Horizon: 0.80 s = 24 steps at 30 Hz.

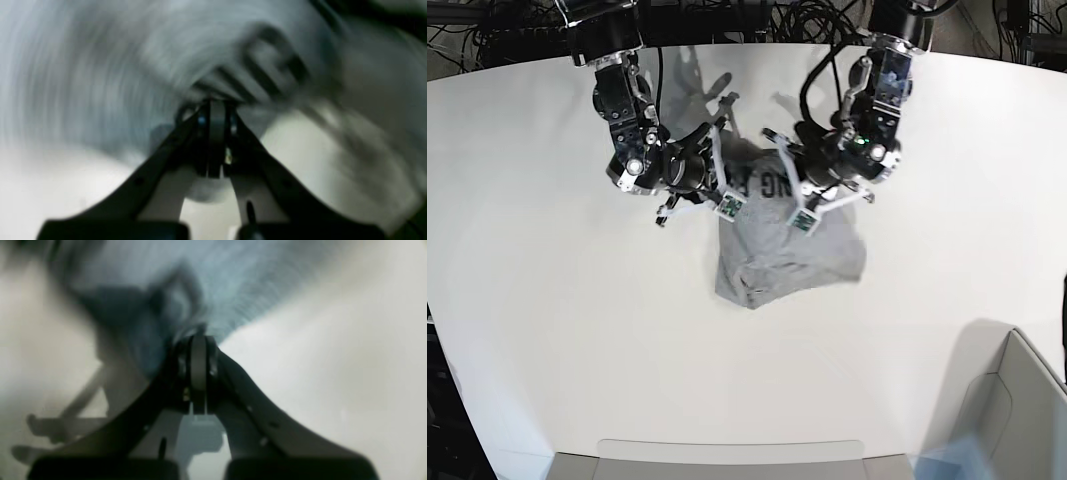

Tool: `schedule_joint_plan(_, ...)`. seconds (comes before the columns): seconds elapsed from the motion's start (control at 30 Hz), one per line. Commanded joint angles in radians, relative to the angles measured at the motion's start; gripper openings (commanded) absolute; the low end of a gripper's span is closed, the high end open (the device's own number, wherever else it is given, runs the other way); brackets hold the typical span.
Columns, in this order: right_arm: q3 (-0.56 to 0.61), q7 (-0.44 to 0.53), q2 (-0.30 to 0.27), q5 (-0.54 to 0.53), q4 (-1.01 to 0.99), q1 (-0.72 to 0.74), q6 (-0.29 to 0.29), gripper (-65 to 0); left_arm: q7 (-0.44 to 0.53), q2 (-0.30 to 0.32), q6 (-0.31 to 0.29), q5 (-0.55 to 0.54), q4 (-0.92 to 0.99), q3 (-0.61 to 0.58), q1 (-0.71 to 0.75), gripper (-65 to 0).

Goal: Fold the T-shirt properly
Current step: 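Grasp the folded bundle with both grippers and lift it, then press the folded bundle flat with the left gripper and release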

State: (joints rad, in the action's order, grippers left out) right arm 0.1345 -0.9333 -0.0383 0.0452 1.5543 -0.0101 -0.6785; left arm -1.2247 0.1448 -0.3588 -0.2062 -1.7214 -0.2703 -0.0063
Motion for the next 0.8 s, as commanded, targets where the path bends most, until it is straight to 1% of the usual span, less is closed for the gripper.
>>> schedule_joint_plan(0.0,-0.008,-0.003,-0.007,0.011,0.038,0.0,-0.007,-65.0,0.012,0.0,0.001,-0.002,-0.03,0.026,-0.013,-65.0)
schedule_joint_plan(0.07,-0.016,-0.002,-0.007,0.011,0.085,-0.023,-0.007,-65.0,0.012,0.0,0.001,-0.002,-0.062,0.062,-0.01,-65.0)
schedule_joint_plan(0.2,-0.106,-0.002,-0.007,0.008,0.225,-0.098,-0.007,-65.0,0.012,0.009,0.001,-0.002,-0.154,0.121,0.004,-65.0)
schedule_joint_plan(0.27,-0.149,-0.002,-0.007,0.009,0.278,-0.127,-0.007,-65.0,0.027,0.008,0.001,-0.003,-0.182,0.138,0.002,-65.0)
schedule_joint_plan(0.3,-0.172,-0.002,-0.012,0.009,0.301,-0.144,-0.007,-65.0,0.033,-0.004,0.001,-0.005,-0.188,0.139,0.001,-65.0)
schedule_joint_plan(0.33,-0.201,-0.002,-0.012,0.009,0.315,-0.159,-0.008,-65.0,0.055,-0.035,0.001,-0.005,-0.188,0.142,0.001,-65.0)
schedule_joint_plan(0.37,-0.221,-0.002,-0.013,0.009,0.323,-0.169,-0.008,-65.0,0.085,-0.063,0.001,-0.003,-0.185,0.145,-0.001,-65.0)
schedule_joint_plan(0.5,-0.315,-0.002,-0.013,0.009,0.324,-0.201,-0.013,-65.0,0.293,-0.165,0.001,-0.002,-0.18,0.134,-0.001,-65.0)
schedule_joint_plan(0.57,-0.342,-0.002,-0.013,0.003,0.324,-0.221,-0.013,-65.0,0.375,-0.208,0.001,-0.002,-0.13,0.134,0.001,-65.0)
schedule_joint_plan(0.67,-0.376,-0.002,-0.013,0.003,0.324,-0.245,-0.013,-65.0,0.478,-0.236,0.007,0.001,0.031,0.134,-0.024,-65.0)
schedule_joint_plan(0.77,-0.414,-0.002,-0.013,0.005,0.324,-0.264,-0.014,-65.0,0.609,-0.238,0.007,0.001,0.209,0.141,-0.059,-65.0)
